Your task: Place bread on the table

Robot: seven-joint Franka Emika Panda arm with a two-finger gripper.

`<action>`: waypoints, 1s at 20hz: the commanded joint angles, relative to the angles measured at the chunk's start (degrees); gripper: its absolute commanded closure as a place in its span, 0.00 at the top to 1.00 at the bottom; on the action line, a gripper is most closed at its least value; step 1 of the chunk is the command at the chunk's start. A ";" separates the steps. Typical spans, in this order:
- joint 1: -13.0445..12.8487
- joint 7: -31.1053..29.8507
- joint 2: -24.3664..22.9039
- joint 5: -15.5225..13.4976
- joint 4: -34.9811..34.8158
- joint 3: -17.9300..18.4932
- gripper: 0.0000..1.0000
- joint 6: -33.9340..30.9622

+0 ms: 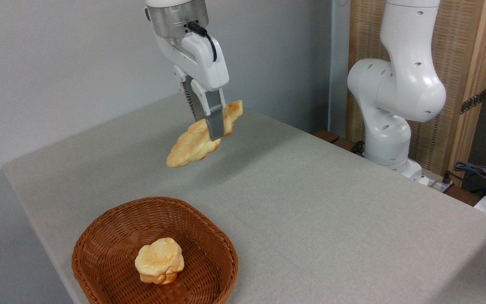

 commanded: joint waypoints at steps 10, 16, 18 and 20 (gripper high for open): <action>-0.82 -1.53 -0.60 -0.33 -0.51 0.53 1.00 -1.44; -0.73 -2.58 0.36 -3.06 2.12 1.41 1.00 1.10; -0.73 -4.25 1.33 -2.98 3.61 1.41 1.00 1.46; -0.73 -3.38 1.42 -2.54 3.80 1.41 1.00 1.46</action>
